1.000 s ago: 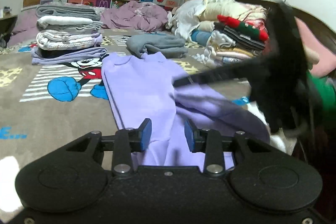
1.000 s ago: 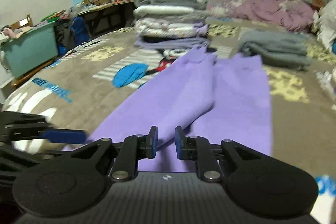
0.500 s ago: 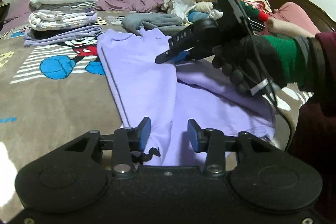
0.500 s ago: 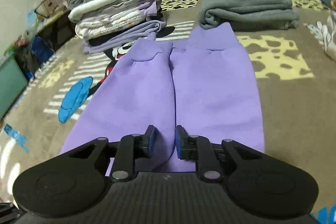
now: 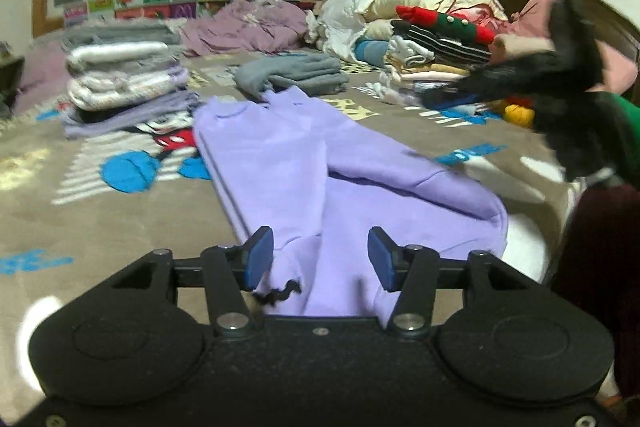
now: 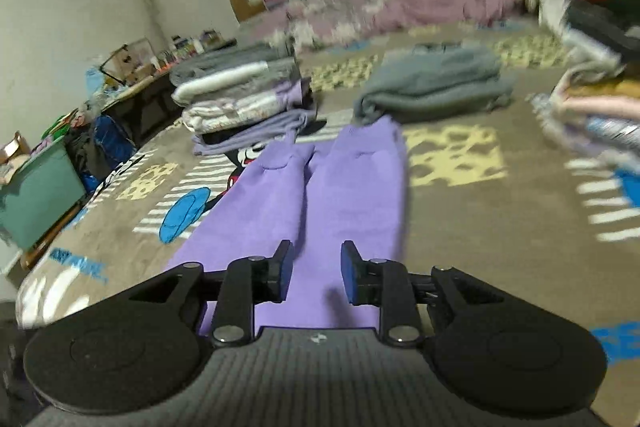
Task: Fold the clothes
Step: 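Open the left gripper to release the folded sweatshirt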
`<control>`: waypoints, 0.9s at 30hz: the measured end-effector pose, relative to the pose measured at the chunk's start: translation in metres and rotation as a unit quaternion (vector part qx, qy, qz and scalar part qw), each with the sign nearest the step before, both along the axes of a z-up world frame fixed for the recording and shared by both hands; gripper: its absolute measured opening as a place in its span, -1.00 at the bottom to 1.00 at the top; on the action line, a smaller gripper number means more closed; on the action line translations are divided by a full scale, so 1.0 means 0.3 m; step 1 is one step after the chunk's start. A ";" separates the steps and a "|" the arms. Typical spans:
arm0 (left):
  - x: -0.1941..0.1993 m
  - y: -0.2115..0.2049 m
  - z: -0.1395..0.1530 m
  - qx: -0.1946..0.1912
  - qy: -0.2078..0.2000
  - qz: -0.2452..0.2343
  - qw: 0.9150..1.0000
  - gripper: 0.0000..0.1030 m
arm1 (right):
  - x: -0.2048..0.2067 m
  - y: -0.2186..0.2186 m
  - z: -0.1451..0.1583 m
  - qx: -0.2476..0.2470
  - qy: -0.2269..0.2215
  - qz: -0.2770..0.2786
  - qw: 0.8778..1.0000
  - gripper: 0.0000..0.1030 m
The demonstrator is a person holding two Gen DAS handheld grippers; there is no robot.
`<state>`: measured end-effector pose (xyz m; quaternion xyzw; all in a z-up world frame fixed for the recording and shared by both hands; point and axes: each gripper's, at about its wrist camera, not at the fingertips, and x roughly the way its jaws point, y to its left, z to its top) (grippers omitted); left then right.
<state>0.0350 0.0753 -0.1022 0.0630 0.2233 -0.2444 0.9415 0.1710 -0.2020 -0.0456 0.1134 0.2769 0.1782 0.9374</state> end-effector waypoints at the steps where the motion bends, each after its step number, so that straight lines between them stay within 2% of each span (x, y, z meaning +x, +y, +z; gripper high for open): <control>1: -0.016 -0.001 0.005 0.009 -0.008 0.003 1.000 0.11 | -0.046 -0.007 0.001 -0.012 -0.014 0.004 1.000 -0.35; 4: -0.080 -0.019 0.005 0.066 -0.041 -0.002 0.997 0.17 | -0.178 -0.017 -0.002 -0.059 -0.055 0.021 0.996 -0.34; 6: -0.117 -0.033 -0.002 0.111 -0.062 -0.006 0.992 0.19 | -0.263 -0.016 -0.008 -0.093 -0.083 0.034 0.992 -0.34; 11: -0.174 -0.072 -0.043 0.225 -0.094 -0.033 0.969 0.20 | -0.447 0.038 -0.057 -0.199 -0.140 0.083 0.966 -0.22; 13: -0.180 -0.078 -0.063 0.255 -0.098 -0.044 0.961 0.20 | -0.500 0.061 -0.091 -0.237 -0.148 0.109 0.954 -0.09; 15: -0.181 -0.087 -0.088 0.290 -0.104 -0.050 0.950 0.20 | -0.546 0.084 -0.123 -0.271 -0.151 0.133 0.941 -0.07; 20: -0.164 -0.115 -0.167 0.369 -0.108 -0.061 0.921 0.19 | -0.555 0.112 -0.177 -0.328 -0.124 0.145 0.925 -0.07; 21: -0.157 -0.117 -0.182 0.376 -0.109 -0.062 0.918 0.19 | -0.548 0.116 -0.189 -0.338 -0.119 0.144 0.922 -0.07; 23: -0.140 -0.118 -0.201 0.377 -0.112 -0.058 0.918 0.19 | -0.536 0.123 -0.219 -0.356 -0.110 0.141 0.917 -0.07; 27: -0.105 -0.102 -0.212 0.338 -0.126 -0.049 0.931 0.19 | -0.523 0.129 -0.258 -0.360 -0.125 0.149 0.912 -0.07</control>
